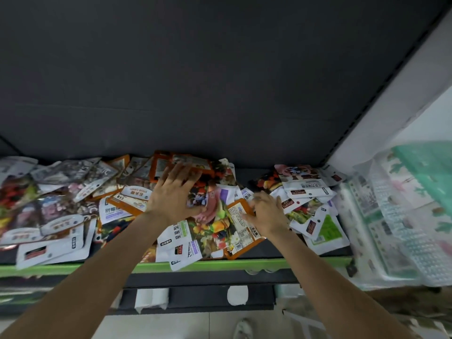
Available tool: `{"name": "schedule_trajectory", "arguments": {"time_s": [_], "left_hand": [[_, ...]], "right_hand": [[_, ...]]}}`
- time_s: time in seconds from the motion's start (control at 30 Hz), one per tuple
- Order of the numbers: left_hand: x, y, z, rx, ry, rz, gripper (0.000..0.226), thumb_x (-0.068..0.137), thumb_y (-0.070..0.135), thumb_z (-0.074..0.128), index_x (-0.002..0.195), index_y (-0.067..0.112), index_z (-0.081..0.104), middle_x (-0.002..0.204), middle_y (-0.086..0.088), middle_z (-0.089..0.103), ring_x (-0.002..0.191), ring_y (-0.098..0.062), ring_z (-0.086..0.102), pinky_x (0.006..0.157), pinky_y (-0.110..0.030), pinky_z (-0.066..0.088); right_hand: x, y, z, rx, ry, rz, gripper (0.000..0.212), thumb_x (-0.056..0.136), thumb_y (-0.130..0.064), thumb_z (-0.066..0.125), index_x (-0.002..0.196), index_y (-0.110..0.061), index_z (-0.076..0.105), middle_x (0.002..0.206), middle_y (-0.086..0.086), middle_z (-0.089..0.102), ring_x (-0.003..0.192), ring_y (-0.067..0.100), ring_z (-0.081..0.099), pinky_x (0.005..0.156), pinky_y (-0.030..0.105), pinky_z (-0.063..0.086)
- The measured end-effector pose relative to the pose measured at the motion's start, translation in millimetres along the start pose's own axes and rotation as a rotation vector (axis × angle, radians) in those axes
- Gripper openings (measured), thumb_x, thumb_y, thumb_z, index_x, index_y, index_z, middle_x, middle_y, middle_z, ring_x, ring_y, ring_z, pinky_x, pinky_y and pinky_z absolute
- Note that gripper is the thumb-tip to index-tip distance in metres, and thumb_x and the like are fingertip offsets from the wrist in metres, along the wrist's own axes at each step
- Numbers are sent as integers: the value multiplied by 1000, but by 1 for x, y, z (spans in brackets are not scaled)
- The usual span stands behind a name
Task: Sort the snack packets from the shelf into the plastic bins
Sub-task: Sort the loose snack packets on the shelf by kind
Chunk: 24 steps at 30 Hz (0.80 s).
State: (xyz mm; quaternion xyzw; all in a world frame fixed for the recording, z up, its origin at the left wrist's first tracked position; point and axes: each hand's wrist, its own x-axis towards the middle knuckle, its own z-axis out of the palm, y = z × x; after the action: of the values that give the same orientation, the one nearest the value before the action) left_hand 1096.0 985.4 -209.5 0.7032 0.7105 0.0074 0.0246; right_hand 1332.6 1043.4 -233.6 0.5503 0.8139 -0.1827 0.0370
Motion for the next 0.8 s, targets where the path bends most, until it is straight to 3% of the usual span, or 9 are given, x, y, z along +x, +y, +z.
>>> {"name": "schedule_trajectory", "arguments": {"time_s": [0.03, 0.1, 0.17, 0.37, 0.47, 0.57, 0.63, 0.7, 0.8], "left_hand": [[0, -3, 0, 15, -27, -6, 90, 80, 71, 48, 151, 30, 12, 160, -1, 3, 147, -23, -6, 117, -38, -9], [-1, -8, -1, 11, -48, 1, 85, 81, 70, 47, 150, 32, 14, 160, 1, 3, 147, -22, -3, 117, -38, -3], [-3, -13, -3, -24, -51, -4, 79, 85, 64, 47, 150, 32, 15, 159, 3, 6, 147, -20, 0, 118, -39, 7], [-6, -38, -16, -178, 4, -44, 61, 93, 27, 54, 147, 24, 26, 156, 0, 22, 141, -22, 26, 110, -35, 31], [-7, -50, -22, -252, -3, -94, 60, 91, 6, 51, 145, 23, 31, 154, -3, 25, 132, -28, 40, 101, -38, 42], [-8, -66, -23, -341, 91, -147, 60, 88, 2, 55, 143, 18, 36, 145, -10, 38, 130, -31, 40, 96, -41, 44], [-10, -74, -23, -418, 132, -215, 65, 85, 4, 59, 143, 17, 33, 134, -13, 48, 117, -35, 51, 84, -44, 49], [-11, -80, -21, -441, 129, -260, 74, 85, 11, 64, 146, 20, 24, 131, -14, 49, 112, -35, 54, 80, -44, 50], [-8, -82, -21, -425, 34, -210, 72, 88, 20, 63, 146, 26, 22, 146, -6, 34, 127, -29, 43, 93, -42, 48]], "right_hand": [[0, -1, 0, 53, 46, 0, 22, 90, -34, 60, 102, -15, 63, 134, 2, 46, 130, 19, 38, 116, 42, 20], [0, -7, -9, 147, 93, 15, 8, 92, -24, 59, 90, -16, 58, 108, 2, 55, 108, 20, 53, 93, 36, 43], [1, -17, -26, 187, 124, 65, 8, 96, -21, 51, 89, -17, 50, 87, 3, 57, 89, 23, 58, 72, 35, 45], [19, -66, -85, 181, 475, 113, 14, 98, -26, 45, 102, -13, 49, 86, 8, 62, 86, 31, 61, 65, 36, 43], [33, -108, -85, 226, 459, -43, 16, 99, -26, 43, 102, -11, 48, 92, 12, 65, 89, 34, 60, 66, 37, 40], [47, -141, -61, 323, 99, -215, 27, 96, -38, 49, 115, -19, 51, 113, 5, 64, 101, 25, 62, 82, 36, 49], [50, -144, -42, 293, -65, -204, 45, 94, -42, 53, 133, -21, 46, 136, 1, 50, 122, 22, 51, 98, 36, 43], [48, -136, -29, 271, -60, -189, 58, 91, -41, 58, 142, -21, 39, 148, 2, 37, 134, 23, 37, 108, 35, 35], [46, -127, -19, 192, -9, -214, 67, 87, -33, 66, 144, -23, 34, 151, 1, 30, 138, 22, 31, 110, 36, 33]]}}
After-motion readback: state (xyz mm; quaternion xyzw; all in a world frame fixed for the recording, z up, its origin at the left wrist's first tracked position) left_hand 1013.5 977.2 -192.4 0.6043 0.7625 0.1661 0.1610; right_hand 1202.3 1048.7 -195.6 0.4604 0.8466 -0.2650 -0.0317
